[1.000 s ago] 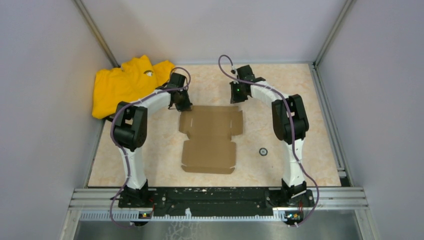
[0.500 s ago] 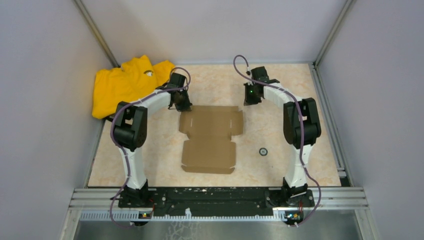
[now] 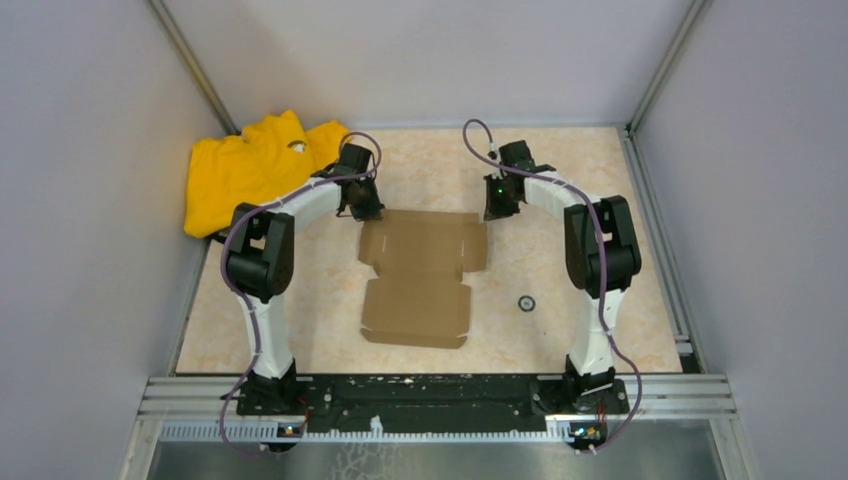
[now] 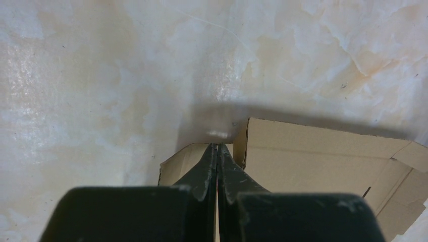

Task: Fold the paper box

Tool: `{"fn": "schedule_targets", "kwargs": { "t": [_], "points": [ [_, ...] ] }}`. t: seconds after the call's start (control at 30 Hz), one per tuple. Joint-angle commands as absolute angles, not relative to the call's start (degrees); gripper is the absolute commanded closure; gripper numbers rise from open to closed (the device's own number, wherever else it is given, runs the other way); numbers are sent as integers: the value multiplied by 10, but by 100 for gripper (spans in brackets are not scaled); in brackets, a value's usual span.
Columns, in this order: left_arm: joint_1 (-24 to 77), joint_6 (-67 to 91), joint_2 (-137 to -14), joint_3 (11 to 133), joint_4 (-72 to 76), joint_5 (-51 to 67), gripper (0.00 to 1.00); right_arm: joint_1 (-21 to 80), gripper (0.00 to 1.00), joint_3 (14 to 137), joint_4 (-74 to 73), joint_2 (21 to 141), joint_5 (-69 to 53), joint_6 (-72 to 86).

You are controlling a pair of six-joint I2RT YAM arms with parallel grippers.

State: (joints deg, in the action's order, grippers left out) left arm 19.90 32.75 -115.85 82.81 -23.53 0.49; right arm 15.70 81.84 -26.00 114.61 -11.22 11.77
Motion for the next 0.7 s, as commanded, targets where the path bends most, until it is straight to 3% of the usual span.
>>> {"fn": "schedule_targets", "kwargs": {
  "t": [0.0,0.67],
  "points": [
    [202,323,-1156,844,-239,-13,100,170,92,842,-243,1113,-126,118],
    [202,328,-1153,840,-238,-11,100,192,92,869,-254,1111,-124,119]
  ]
}}
